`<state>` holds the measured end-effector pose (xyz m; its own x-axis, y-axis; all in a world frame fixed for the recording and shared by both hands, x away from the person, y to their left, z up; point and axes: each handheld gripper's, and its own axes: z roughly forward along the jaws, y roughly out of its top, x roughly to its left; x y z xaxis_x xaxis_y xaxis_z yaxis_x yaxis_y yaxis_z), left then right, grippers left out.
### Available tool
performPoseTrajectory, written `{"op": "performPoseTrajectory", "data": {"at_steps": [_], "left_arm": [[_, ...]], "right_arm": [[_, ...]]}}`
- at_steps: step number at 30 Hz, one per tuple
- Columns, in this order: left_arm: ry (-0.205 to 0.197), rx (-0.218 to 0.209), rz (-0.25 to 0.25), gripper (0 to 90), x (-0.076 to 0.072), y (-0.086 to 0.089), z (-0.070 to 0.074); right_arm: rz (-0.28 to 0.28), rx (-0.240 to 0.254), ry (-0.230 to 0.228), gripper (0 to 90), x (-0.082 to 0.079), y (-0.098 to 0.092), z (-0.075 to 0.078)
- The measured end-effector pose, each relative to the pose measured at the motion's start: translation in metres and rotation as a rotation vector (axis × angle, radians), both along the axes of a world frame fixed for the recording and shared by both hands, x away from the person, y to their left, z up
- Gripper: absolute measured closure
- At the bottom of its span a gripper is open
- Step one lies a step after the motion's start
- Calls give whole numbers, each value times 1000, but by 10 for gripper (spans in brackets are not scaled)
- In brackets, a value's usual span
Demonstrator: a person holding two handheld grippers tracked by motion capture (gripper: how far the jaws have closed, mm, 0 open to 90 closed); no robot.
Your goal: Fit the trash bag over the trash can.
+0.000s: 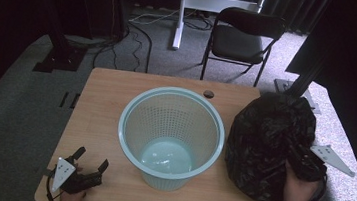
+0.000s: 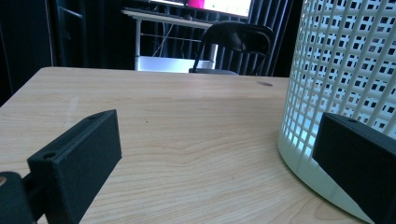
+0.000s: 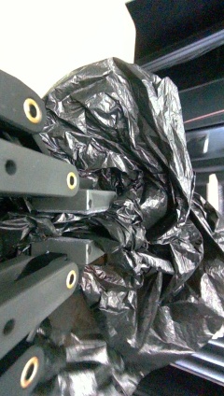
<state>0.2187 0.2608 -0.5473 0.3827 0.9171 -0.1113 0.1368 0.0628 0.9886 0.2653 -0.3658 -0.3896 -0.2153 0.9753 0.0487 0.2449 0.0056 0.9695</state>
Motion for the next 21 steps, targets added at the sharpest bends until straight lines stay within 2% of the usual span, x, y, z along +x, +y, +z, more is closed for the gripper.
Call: {"op": "performPoseTrajectory", "data": {"at_steps": [2,10,15,18,21], "left_arm": [[0,1,1,12,0,0,0],[1,-2,4,12,0,0,0],[2,-3,2,12,0,0,0],[1,-2,3,12,0,0,0],[2,0,3,12,0,0,0]], "right_arm": [[3,-2,-10,813,-3,0,4],[74,13,-148,813,-32,7,53],[136,27,-251,814,-52,15,91],[184,65,-313,814,-64,17,117],[225,69,-384,813,-76,22,142]]}}
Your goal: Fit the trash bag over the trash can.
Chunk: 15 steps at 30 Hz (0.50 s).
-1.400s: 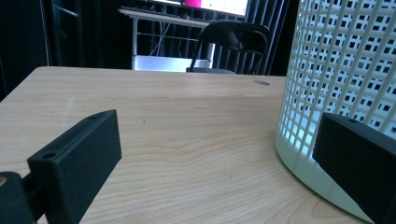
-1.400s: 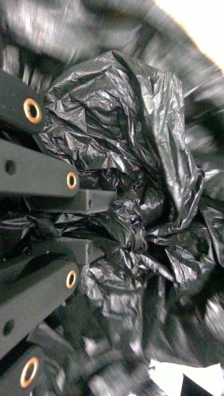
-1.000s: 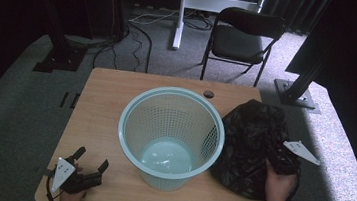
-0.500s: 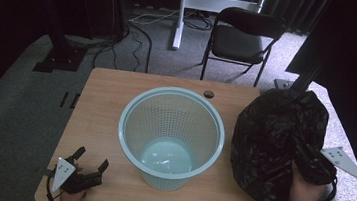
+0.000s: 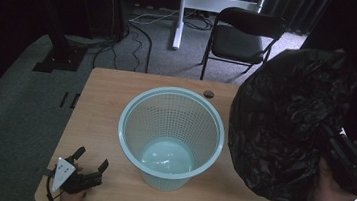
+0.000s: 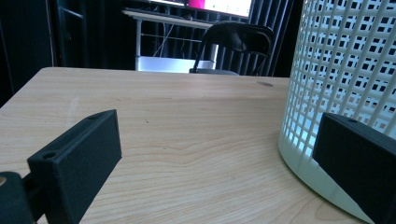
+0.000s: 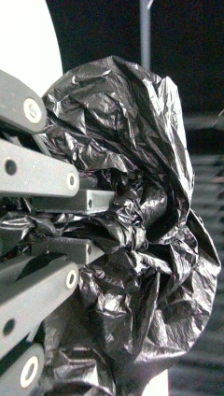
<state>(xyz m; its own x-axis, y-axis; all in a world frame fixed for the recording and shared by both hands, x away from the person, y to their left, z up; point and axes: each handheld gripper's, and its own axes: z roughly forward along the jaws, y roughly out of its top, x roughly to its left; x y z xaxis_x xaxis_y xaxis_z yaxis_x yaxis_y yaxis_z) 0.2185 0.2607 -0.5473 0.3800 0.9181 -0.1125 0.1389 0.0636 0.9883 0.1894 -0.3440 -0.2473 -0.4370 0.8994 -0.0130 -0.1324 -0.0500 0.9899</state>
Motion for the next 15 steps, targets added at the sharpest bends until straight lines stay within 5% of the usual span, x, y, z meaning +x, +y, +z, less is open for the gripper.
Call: {"op": "performPoseTrajectory", "data": {"at_steps": [8,15], "left_arm": [[-2,5,1,12,0,0,0],[1,3,-1,12,0,0,0]], "right_arm": [[182,30,-98,813,-17,25,49],[373,92,-77,813,-6,57,67]]}}
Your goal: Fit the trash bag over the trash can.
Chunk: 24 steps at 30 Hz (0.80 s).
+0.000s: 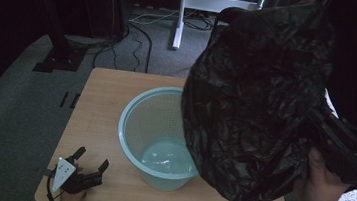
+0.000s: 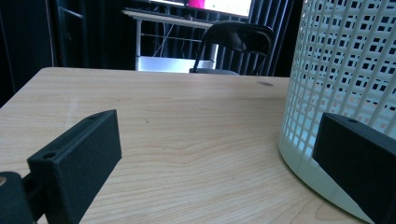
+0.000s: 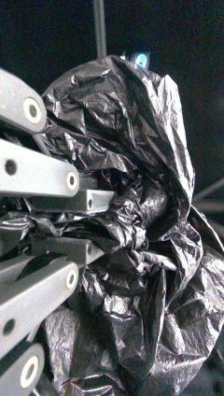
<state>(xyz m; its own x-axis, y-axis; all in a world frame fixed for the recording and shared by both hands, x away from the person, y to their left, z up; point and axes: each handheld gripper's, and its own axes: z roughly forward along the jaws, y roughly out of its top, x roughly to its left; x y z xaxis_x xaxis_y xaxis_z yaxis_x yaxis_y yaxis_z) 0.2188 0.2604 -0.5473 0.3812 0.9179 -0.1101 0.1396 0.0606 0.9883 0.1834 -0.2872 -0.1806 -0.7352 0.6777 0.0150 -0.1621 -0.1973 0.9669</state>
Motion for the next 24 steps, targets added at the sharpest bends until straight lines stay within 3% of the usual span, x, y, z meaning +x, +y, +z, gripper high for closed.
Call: {"op": "performPoseTrajectory", "data": {"at_steps": [1,2,3,12,14,18,20,22,24], "left_arm": [[-4,3,0,12,0,0,0],[-4,3,0,12,0,0,0],[-2,1,-1,12,0,0,0],[-4,4,-9,12,0,0,0],[-4,1,-8,12,0,0,0],[-2,6,-10,12,0,0,0],[-5,11,-12,12,0,0,0],[-7,3,-10,12,0,0,0],[-8,2,-11,12,0,0,0]], "right_arm": [[56,4,14,813,5,10,3],[56,4,14,813,5,10,3],[103,12,27,813,9,21,5],[188,-15,51,811,19,59,4],[227,-7,83,811,26,69,0],[250,-2,112,811,34,75,-5],[300,17,191,811,51,84,-18],[317,21,245,811,62,90,-29],[321,10,330,809,79,98,-49]]}}
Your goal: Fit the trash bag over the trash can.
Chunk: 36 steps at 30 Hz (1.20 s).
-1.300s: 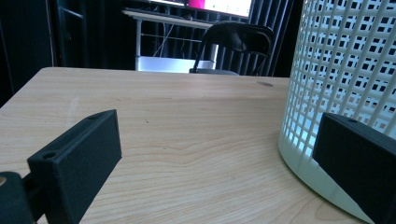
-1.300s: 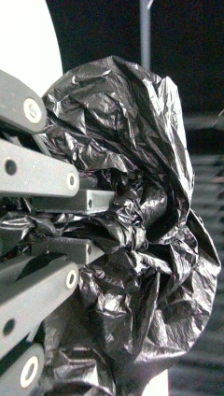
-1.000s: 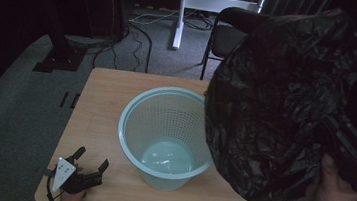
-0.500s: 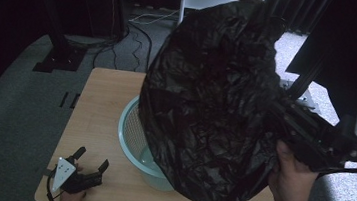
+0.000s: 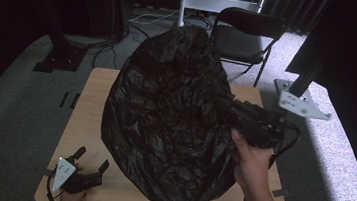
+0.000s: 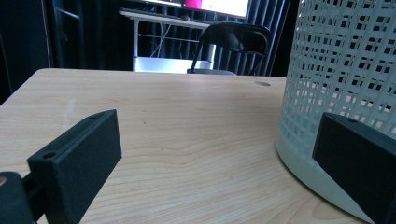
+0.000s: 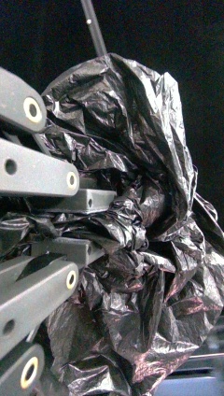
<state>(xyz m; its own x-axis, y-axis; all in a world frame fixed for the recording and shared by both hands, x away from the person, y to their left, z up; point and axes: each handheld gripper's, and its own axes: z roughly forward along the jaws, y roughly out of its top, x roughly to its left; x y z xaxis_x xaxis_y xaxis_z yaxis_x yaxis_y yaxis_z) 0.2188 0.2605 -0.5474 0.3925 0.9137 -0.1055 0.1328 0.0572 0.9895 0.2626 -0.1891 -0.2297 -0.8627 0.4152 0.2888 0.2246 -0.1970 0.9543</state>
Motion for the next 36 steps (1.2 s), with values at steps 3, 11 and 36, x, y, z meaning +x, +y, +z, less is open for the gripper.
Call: {"op": "performPoseTrajectory", "data": {"at_steps": [3,11,36], "left_arm": [[-1,0,0,12,0,0,0],[4,-6,-2,12,0,0,0],[66,-78,-6,12,-3,15,46]], "right_arm": [[-11,-40,75,803,17,7,-22],[-32,-124,238,599,47,10,-60],[-277,-317,235,249,33,-64,-62]]}}
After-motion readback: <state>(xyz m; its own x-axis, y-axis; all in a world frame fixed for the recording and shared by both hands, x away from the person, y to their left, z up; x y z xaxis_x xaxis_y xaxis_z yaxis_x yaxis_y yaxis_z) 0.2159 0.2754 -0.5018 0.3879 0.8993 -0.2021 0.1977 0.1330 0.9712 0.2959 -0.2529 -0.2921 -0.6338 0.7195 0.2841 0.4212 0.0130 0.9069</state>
